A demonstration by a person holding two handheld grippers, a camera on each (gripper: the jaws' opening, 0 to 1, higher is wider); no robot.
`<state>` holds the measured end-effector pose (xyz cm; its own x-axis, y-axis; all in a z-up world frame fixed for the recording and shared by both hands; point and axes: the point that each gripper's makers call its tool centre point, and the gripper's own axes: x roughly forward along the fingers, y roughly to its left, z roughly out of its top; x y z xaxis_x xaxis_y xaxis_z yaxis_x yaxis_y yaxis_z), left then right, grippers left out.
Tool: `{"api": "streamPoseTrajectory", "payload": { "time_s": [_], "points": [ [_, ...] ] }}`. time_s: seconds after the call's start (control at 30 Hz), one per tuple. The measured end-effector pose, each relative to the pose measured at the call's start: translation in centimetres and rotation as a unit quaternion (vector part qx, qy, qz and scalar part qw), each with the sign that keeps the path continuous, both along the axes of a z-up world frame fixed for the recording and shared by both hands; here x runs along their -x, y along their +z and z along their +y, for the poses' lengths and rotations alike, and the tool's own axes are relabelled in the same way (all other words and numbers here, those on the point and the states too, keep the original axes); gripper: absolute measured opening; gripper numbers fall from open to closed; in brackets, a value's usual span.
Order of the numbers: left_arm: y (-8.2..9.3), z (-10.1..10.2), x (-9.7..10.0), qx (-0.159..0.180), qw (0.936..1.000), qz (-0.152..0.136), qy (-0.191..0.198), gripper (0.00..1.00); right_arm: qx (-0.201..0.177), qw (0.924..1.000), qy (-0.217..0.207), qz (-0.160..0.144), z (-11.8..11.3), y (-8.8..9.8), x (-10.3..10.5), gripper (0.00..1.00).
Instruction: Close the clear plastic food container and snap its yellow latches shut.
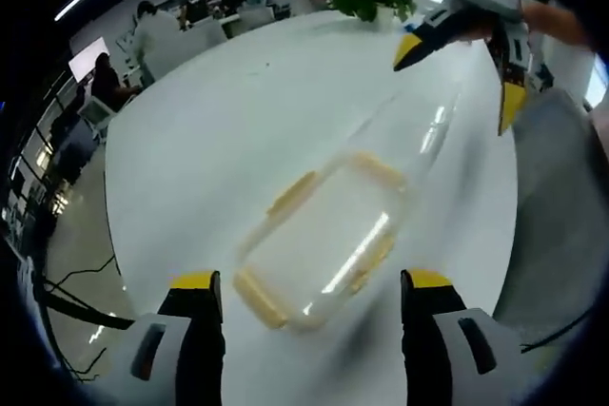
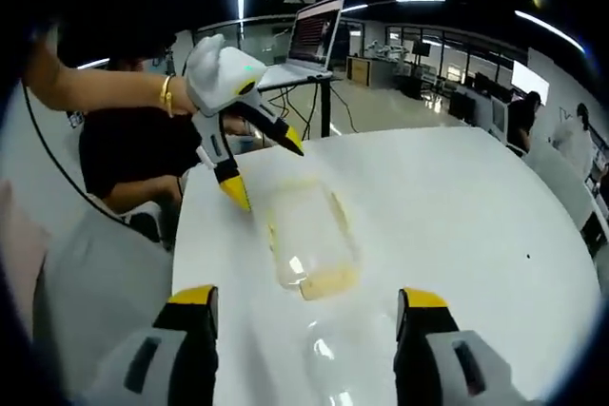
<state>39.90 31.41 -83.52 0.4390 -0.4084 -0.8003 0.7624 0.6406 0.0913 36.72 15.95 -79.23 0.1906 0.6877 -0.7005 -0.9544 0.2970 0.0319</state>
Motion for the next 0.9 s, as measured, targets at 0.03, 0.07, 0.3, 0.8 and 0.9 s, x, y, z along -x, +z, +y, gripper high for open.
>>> {"api": "streamPoseTrajectory", "payload": {
  "time_s": [0.03, 0.07, 0.3, 0.8, 0.9],
  "points": [
    [-0.1, 0.1, -0.1, -0.002, 1.0, 0.001, 0.001, 0.77, 0.007, 1.0, 0.005, -0.003, 0.3, -0.2, -0.1, 0.76],
    [-0.2, 0.2, -0.3, -0.006, 1.0, -0.001, 0.002, 0.78, 0.012, 0.9999, 0.004, -0.009, 0.4, -0.3, -0.4, 0.75],
    [-1.4, 0.5, -0.2, -0.03, 0.9991, 0.019, -0.024, 0.78, 0.019, 0.9998, 0.003, 0.003, 2.2, -1.2, -0.8, 0.75],
    [-2.5, 0.4, -0.5, -0.038, 0.9966, 0.046, -0.056, 0.78, 0.087, 0.9955, 0.031, 0.018, 4.7, -5.2, -1.7, 0.74],
    [-2.8, 0.5, -0.5, -0.03, 0.9966, 0.058, -0.051, 0.78, 0.105, 0.9938, 0.029, 0.023, 4.5, -6.2, -2.1, 0.74]
  ]
}}
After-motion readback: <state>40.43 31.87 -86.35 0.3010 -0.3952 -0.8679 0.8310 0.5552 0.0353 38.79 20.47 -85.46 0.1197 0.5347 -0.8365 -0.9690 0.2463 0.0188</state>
